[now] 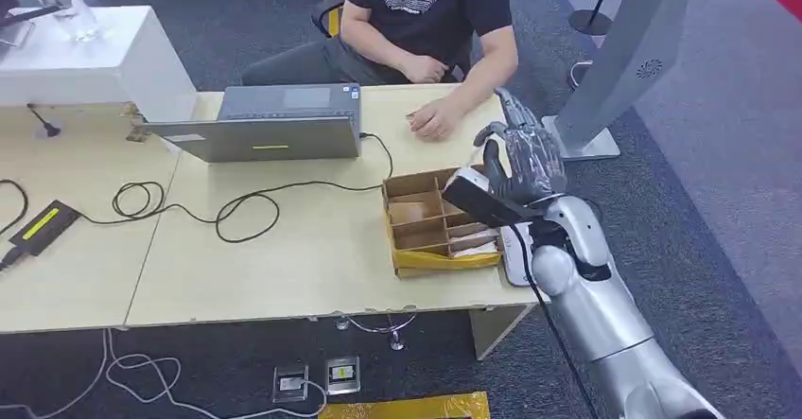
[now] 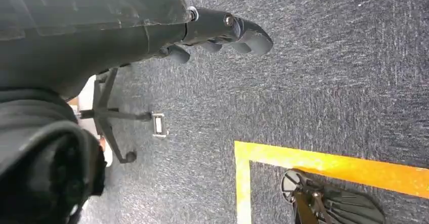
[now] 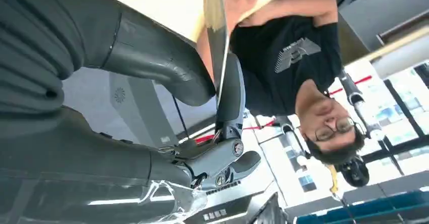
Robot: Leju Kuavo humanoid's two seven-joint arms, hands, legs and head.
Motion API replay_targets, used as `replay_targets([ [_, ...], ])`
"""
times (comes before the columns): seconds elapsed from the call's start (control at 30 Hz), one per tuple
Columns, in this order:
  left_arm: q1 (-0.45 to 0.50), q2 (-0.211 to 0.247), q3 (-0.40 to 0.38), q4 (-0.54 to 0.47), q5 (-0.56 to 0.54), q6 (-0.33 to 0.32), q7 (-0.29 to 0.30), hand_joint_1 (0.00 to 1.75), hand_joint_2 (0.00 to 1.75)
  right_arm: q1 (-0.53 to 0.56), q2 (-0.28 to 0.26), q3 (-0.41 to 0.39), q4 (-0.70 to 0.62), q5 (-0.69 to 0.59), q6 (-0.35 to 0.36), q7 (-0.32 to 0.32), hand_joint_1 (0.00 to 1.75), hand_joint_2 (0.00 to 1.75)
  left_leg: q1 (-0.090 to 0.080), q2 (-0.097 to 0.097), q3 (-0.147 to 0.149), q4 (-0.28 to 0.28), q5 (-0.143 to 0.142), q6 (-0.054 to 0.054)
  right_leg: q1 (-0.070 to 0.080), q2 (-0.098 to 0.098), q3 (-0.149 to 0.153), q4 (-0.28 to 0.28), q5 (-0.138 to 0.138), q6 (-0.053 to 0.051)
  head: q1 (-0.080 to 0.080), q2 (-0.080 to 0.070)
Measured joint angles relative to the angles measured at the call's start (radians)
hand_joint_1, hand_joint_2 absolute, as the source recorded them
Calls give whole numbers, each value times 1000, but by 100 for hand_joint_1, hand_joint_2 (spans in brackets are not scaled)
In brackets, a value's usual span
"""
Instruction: Pass the card to the sensor for recognition and then transmit it.
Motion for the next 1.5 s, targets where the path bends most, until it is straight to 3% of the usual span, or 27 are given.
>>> replay_targets([
  [0.17,-1,-3,-7,0,1,1,0,0,0,-51,5,-6,-8,-30,-67,-48,175,175,0,0,0,0,0,0,0,0,0,0,0,0,0,0],
  [0.5,-2,-14,-8,0,5,3,0,0,0,-96,14,-12,-7,-50,-93,-69,175,175,0,0,0,0,0,0,0,-1,0,0,0,0,0,0],
  [0.67,-2,-15,-8,0,9,3,0,0,0,-120,23,-12,21,-86,-148,-104,175,175,0,0,-1,0,0,0,0,-1,0,0,0,0,0,0],
  [0.73,-3,-16,-10,0,8,3,0,0,0,-140,29,-12,54,-100,-162,-117,175,175,0,0,-1,0,0,0,0,-1,0,0,0,0,0,0],
  [0.9,-4,-18,-16,0,6,3,0,0,0,-230,60,-13,215,-201,-236,-232,175,175,0,0,-1,0,0,0,0,-1,0,0,0,0,0,0],
  [1.13,-6,-23,-39,0,-10,0,0,0,0,-354,100,-13,443,-190,-236,-219,175,175,0,-1,-1,0,0,0,0,-1,0,0,0,0,0,0],
  [1.5,-8,-25,-60,0,-15,-4,0,0,0,-406,118,-12,596,-166,-217,-192,175,175,0,-1,-1,0,0,0,0,-1,0,0,0,0,0,0],
])
